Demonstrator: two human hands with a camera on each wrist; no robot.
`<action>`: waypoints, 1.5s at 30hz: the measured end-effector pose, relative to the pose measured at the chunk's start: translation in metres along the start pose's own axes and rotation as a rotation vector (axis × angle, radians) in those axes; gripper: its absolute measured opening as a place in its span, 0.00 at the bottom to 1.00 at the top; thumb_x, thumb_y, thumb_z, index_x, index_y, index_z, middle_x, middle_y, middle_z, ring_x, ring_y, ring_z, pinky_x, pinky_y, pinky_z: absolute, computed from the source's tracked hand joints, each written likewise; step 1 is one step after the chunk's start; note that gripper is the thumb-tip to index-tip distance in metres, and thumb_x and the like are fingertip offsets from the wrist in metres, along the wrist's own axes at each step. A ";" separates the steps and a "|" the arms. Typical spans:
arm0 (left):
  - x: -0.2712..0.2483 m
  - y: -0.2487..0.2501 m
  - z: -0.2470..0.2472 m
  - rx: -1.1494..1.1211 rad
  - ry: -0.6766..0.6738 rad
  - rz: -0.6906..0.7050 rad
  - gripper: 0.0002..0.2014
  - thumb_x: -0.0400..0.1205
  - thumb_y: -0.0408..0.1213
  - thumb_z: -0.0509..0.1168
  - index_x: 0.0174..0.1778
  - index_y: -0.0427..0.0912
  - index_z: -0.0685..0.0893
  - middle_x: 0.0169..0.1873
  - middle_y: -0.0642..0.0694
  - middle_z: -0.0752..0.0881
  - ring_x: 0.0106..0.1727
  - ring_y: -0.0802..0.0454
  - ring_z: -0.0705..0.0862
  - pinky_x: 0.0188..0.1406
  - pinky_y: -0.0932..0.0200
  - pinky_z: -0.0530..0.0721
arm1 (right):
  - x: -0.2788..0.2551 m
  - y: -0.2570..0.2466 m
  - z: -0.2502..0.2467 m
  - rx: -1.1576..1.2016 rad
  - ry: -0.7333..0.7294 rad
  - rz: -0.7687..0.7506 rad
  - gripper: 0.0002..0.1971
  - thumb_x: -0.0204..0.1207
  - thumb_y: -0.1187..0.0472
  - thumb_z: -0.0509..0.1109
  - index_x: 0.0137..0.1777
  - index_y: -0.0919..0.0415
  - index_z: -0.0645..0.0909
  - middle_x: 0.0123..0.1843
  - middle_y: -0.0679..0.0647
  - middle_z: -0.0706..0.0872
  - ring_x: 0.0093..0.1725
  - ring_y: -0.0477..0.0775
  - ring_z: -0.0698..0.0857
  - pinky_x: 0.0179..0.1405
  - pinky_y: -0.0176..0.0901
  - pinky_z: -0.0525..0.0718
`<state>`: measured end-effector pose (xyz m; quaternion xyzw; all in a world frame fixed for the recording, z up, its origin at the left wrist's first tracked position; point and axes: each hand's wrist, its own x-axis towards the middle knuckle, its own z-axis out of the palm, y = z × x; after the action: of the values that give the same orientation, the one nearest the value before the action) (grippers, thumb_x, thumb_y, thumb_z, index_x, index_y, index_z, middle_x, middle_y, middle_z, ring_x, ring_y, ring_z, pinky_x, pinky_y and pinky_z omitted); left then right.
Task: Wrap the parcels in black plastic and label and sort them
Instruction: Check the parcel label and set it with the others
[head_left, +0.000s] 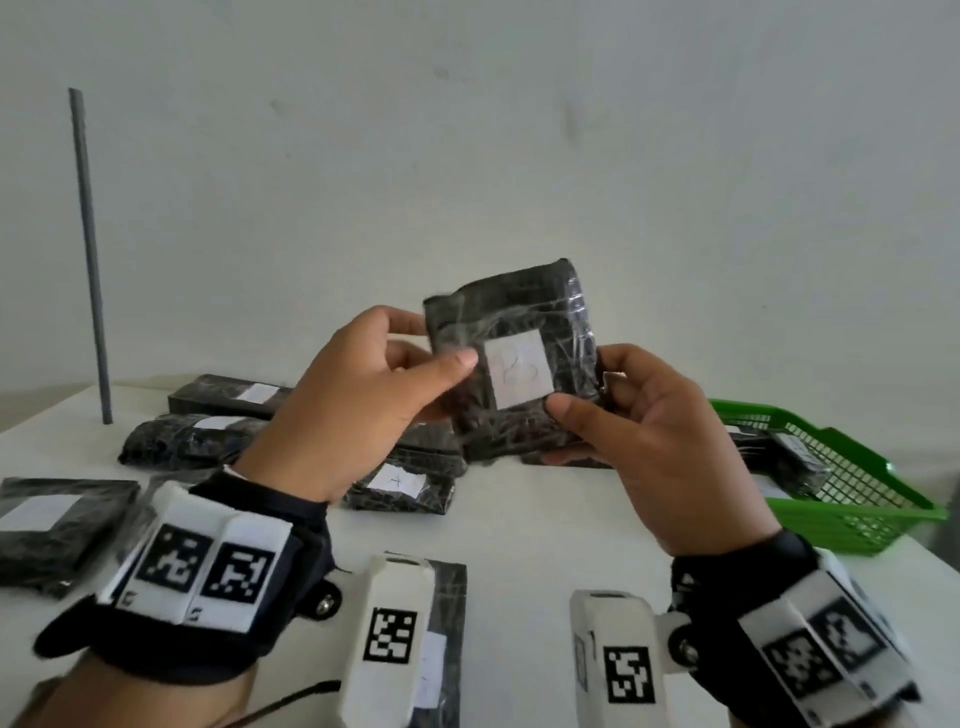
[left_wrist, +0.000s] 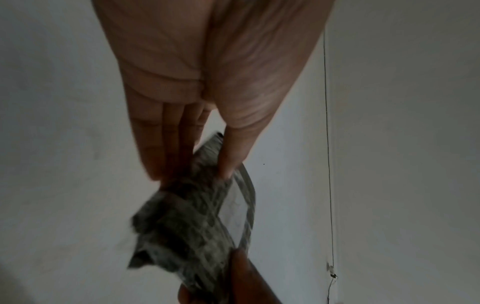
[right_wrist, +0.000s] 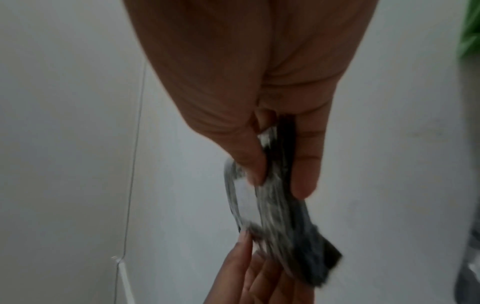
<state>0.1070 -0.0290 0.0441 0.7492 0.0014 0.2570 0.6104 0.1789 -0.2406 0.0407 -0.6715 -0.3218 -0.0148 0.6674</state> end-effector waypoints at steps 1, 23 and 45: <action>-0.003 0.002 0.003 0.028 -0.051 -0.023 0.17 0.81 0.44 0.75 0.64 0.48 0.82 0.47 0.46 0.95 0.48 0.46 0.95 0.63 0.42 0.90 | -0.002 0.002 -0.003 0.057 0.036 0.028 0.09 0.82 0.72 0.73 0.60 0.66 0.83 0.50 0.62 0.96 0.48 0.63 0.96 0.43 0.48 0.95; 0.051 -0.089 0.164 1.172 -0.804 -0.324 0.27 0.87 0.53 0.67 0.75 0.36 0.83 0.73 0.39 0.85 0.72 0.40 0.83 0.69 0.52 0.79 | 0.020 0.139 -0.084 -0.973 -0.042 0.733 0.30 0.87 0.55 0.70 0.85 0.59 0.66 0.79 0.68 0.73 0.75 0.69 0.78 0.76 0.63 0.81; 0.059 -0.070 0.143 1.347 -0.978 -0.306 0.39 0.81 0.58 0.74 0.87 0.50 0.70 0.80 0.49 0.77 0.78 0.47 0.77 0.73 0.56 0.73 | 0.037 0.136 -0.084 -1.324 -0.471 0.576 0.25 0.89 0.45 0.63 0.78 0.59 0.76 0.76 0.61 0.83 0.73 0.63 0.82 0.60 0.47 0.78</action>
<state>0.2354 -0.1232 -0.0153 0.9714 -0.0088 -0.2373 -0.0067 0.3037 -0.2877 -0.0541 -0.9747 -0.1917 0.1139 0.0159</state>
